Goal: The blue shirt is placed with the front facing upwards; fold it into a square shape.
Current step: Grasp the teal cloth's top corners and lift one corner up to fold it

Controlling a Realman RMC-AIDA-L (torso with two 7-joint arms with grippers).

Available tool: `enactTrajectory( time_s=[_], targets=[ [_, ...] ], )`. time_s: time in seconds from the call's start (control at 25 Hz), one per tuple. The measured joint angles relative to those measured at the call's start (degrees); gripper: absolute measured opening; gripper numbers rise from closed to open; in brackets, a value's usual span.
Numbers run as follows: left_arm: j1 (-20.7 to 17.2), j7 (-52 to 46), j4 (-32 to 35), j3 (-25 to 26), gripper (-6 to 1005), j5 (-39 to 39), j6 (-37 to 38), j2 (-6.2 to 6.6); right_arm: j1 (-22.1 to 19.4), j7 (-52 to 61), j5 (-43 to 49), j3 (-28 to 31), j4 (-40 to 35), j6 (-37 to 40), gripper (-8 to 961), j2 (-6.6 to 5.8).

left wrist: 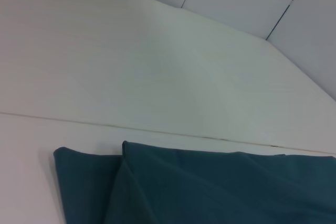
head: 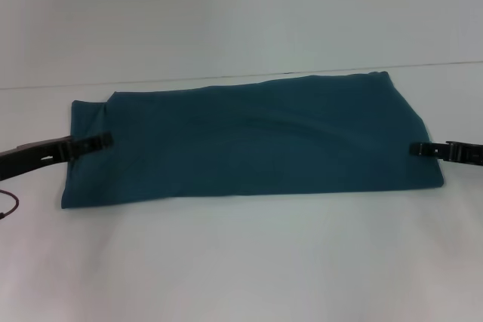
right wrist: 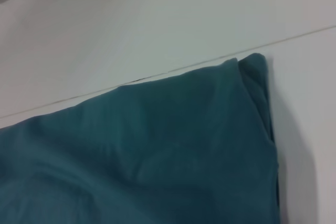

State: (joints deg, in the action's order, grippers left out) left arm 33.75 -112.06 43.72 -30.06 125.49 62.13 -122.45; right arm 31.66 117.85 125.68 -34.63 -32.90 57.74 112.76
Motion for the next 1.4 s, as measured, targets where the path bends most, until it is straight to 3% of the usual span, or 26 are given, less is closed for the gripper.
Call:
enactTrajectory(
  time_s=[0.36,1.08,1.4],
  targets=[
    [0.0,0.0,0.06,0.0,891,0.01,-0.11,-0.07,-0.7,1.2,0.0,-0.23,0.27,2.97,760,-0.75],
    [0.09,0.08,0.0,0.0,891,0.01,-0.17,-0.07,-1.25,2.38,1.47,0.11,0.06,4.23,747,-0.79],
    [0.08,0.16,-0.04,0.0,892,0.01,-0.17,-0.07,-0.97,2.34,1.5,-0.24,0.2,4.22,740,-0.24]
  ],
)
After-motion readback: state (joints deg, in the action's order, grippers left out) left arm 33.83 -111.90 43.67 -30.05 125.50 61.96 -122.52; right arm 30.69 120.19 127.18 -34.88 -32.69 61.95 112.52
